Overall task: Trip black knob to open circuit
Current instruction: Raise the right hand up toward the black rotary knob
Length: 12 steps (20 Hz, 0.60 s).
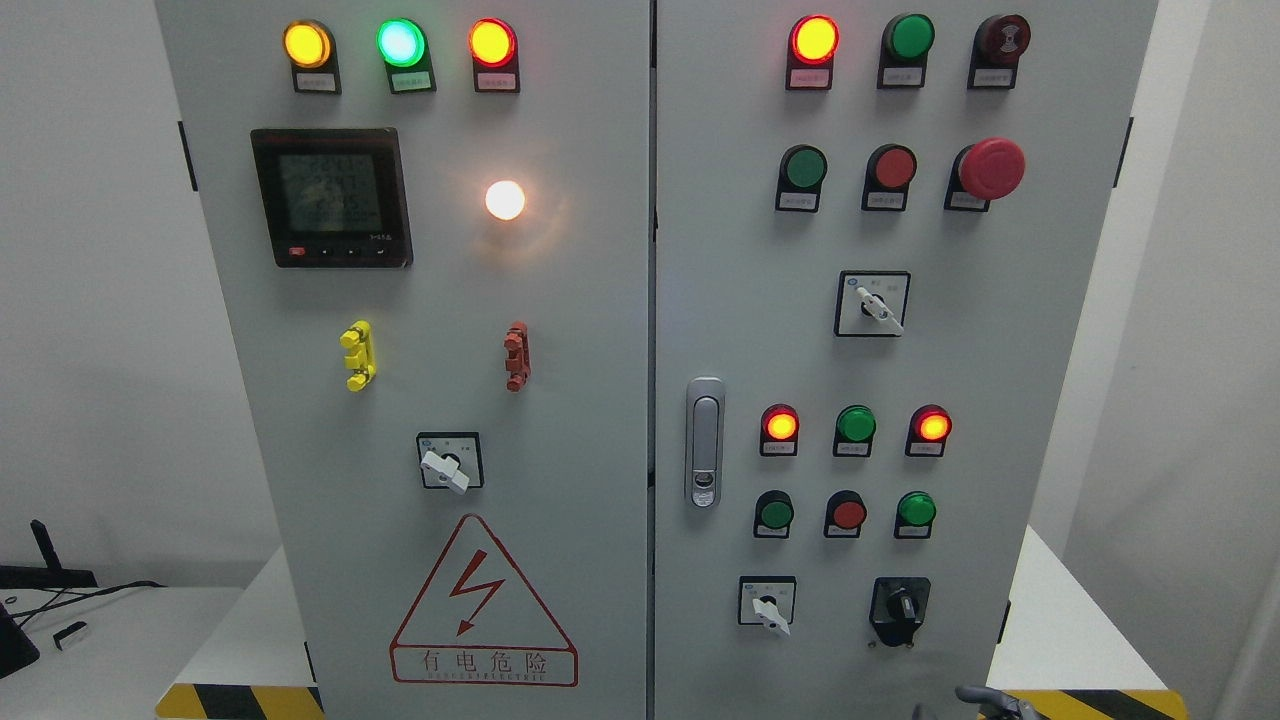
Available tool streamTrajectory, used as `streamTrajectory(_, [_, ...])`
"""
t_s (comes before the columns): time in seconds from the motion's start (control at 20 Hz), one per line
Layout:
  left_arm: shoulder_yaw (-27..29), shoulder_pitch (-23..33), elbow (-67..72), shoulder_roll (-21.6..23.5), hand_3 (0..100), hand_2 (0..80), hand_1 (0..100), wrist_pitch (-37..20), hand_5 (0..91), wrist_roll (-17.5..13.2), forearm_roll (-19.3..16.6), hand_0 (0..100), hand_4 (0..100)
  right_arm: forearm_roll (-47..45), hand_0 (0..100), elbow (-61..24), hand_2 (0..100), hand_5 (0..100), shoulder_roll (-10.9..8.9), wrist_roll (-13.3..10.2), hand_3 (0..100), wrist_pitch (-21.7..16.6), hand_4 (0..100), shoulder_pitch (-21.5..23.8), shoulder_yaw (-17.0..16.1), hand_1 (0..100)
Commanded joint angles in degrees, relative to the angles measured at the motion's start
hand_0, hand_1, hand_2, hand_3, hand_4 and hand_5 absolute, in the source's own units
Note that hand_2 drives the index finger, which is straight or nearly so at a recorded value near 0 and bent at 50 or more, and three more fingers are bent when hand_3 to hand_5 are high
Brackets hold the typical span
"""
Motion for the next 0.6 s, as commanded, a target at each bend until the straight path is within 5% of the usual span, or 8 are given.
streamTrajectory(0.0, [0.0, 0.0, 0.0, -0.1, 0, 0.0, 39, 0.0, 0.0, 0.0, -1.8, 12, 0, 0.1, 26, 3.0, 43, 91, 0.98, 0.0, 78, 0.1, 81, -2.4, 0.8, 75])
streamTrajectory(0.55, [0.0, 0.0, 0.0, 0.0, 0, 0.0, 39, 0.0, 0.0, 0.0, -1.8, 12, 0, 0.1, 25, 5.4, 43, 91, 0.98, -0.1, 78, 1.3, 80, -5.7, -0.7, 75])
